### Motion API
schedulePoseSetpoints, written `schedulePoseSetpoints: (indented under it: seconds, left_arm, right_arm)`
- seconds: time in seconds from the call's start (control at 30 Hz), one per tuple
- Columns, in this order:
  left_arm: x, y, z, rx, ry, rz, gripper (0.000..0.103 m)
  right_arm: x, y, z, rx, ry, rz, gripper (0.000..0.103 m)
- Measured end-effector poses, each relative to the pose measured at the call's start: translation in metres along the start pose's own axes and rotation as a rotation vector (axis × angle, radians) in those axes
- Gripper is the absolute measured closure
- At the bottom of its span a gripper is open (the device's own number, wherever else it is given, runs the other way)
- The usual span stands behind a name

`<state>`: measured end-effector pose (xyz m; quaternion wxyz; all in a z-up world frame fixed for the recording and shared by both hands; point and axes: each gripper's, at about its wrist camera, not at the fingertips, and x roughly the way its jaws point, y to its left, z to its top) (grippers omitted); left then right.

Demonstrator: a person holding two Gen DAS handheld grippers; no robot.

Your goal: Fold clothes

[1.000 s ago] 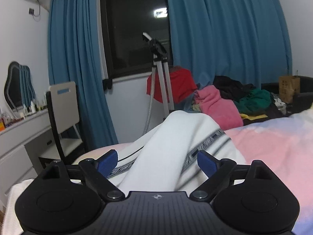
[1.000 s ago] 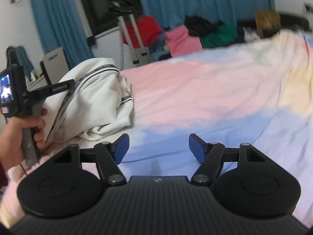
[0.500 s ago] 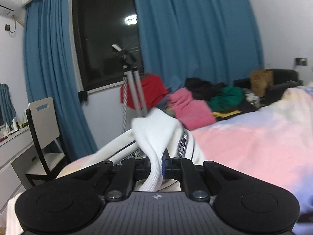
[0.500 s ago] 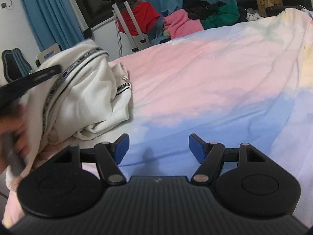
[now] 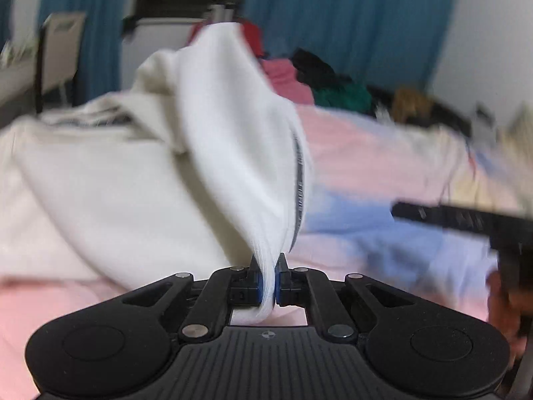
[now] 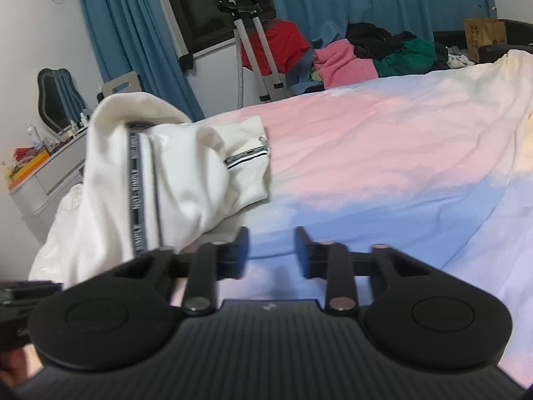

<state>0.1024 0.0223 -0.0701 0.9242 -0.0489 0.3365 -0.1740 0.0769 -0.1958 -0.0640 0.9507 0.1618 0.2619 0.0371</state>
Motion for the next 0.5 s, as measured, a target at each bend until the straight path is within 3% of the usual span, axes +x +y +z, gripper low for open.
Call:
schedulePoseSetpoints:
  seconds: [0.07,0.2,0.33,0.4,0.47,0.5]
  left_arm:
    - [-0.002,0.007,-0.001,-0.058,-0.026,-0.017,0.094]
    - [-0.011,0.007,-0.004,-0.081,-0.077,-0.049,0.081]
    - [-0.012,0.018,-0.005,-0.151,-0.084,-0.106,0.080]
    - [-0.012,0.026,-0.004,-0.182,-0.094,-0.113,0.080]
    - [-0.010,0.036,-0.003,-0.221,-0.097,-0.124,0.080]
    - [-0.009,0.040,-0.002,-0.236,-0.098,-0.128,0.080]
  right_arm:
    - [-0.005,0.005,0.001,0.001,0.006,0.023,0.077]
    - [-0.015,0.015,0.004,0.004,0.019,0.070,0.076]
    - [0.006,0.046,0.043,-0.035,0.016,0.092,0.074]
    - [0.017,0.062,0.064,-0.059,0.013,0.101,0.065]
    - [0.029,0.079,0.085,-0.082,0.009,0.110,0.049]
    - [0.037,0.090,0.097,-0.109,0.008,0.112,0.047]
